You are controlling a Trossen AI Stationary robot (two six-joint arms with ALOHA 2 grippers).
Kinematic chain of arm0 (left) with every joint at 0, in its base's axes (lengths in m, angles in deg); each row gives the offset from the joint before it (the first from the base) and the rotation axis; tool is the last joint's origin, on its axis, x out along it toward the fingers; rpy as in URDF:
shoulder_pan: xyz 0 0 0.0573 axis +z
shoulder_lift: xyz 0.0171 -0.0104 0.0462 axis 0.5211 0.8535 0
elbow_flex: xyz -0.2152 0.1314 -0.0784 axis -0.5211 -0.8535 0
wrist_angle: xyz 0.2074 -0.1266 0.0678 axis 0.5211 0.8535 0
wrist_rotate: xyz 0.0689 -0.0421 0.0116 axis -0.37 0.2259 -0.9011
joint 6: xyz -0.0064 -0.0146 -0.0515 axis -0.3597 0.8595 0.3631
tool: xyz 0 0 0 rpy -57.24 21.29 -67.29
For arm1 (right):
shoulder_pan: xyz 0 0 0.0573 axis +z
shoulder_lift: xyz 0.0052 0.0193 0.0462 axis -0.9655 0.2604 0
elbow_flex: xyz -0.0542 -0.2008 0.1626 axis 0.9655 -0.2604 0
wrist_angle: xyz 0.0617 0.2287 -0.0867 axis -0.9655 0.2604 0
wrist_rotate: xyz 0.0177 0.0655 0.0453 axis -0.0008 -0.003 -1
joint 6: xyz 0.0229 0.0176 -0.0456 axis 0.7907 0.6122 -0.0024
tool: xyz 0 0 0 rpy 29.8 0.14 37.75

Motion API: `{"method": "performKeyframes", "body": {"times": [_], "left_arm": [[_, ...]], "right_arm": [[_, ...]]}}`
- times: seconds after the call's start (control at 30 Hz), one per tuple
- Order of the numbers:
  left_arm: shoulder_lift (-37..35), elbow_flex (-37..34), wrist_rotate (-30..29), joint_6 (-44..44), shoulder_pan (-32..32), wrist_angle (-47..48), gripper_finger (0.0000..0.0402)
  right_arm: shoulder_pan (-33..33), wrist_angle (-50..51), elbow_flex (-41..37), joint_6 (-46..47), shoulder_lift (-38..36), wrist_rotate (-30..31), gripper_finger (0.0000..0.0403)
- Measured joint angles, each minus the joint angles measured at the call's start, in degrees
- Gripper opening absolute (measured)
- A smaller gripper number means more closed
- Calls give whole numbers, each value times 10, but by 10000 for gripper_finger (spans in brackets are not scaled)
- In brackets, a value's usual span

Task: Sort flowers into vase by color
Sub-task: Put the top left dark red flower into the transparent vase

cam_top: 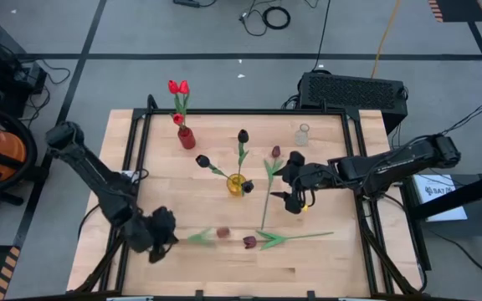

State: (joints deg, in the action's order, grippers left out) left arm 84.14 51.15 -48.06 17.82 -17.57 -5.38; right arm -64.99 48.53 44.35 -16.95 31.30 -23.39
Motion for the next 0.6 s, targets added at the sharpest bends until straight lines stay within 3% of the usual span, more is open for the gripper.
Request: {"method": "performKeyframes", "body": {"times": [0.23,0.43,0.6], "left_arm": [[-13,1,-86,-216,-42,-142,12],[-29,1,-130,-473,-21,-312,12],[-31,2,-173,-665,13,-496,12]], "right_arm": [[2,-4,0,13,-21,1,306],[26,-79,0,-2,-35,85,306],[62,-157,0,-25,-55,87,306]]}}
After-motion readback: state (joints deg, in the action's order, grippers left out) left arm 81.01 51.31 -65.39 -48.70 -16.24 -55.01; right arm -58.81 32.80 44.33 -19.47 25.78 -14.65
